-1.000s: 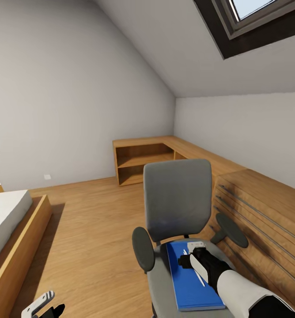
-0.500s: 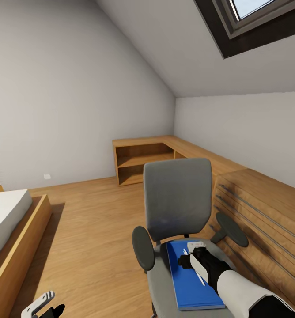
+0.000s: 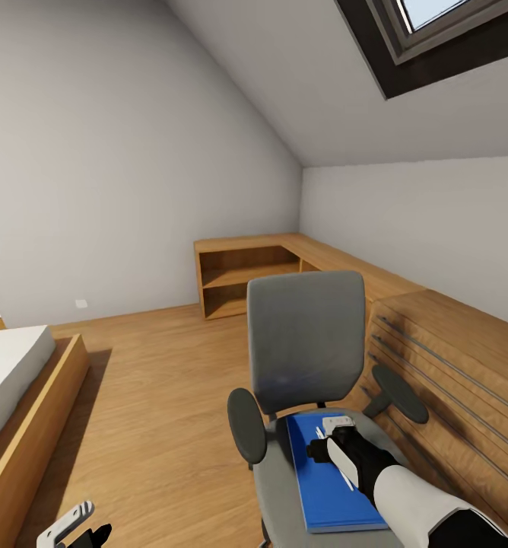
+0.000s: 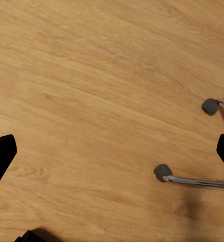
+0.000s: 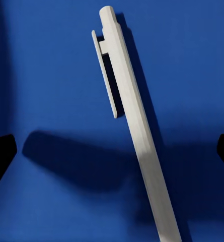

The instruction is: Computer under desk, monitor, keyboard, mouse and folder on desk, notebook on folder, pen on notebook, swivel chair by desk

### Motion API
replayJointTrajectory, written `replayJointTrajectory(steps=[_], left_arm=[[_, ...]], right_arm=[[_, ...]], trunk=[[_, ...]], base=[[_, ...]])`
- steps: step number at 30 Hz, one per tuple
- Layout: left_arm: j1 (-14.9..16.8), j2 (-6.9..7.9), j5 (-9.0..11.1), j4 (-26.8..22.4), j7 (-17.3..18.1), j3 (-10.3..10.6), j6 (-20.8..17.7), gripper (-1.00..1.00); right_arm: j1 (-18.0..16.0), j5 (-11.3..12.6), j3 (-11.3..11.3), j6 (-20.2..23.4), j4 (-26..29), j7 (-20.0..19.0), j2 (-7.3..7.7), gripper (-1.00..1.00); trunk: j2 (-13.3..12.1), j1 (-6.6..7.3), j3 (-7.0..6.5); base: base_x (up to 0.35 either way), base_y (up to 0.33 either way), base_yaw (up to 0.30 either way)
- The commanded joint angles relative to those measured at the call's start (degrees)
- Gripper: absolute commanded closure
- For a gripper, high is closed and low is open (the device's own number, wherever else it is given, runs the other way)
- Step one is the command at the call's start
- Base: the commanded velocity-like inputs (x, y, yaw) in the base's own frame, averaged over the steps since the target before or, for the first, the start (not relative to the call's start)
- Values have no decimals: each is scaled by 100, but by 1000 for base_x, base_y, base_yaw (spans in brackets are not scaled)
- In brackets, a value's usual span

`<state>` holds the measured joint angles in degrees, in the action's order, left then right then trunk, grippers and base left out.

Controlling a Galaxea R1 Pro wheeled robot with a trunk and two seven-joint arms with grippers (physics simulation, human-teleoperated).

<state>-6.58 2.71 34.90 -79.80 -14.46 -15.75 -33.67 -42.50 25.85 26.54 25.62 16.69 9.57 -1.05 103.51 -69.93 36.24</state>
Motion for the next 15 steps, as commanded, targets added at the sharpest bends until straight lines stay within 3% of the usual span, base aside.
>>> replayJointTrajectory(steps=[1,15], left_arm=[[-1,2,61,-10,-48,2,-17,-100],[-1,2,61,-10,-48,2,-17,-100]], right_arm=[[-4,61,44,22,10,44,2,-100],[-4,60,53,23,9,44,2,-100]], trunk=[[3,0,5],[3,0,5]], base=[[0,0,0],[0,0,0]])
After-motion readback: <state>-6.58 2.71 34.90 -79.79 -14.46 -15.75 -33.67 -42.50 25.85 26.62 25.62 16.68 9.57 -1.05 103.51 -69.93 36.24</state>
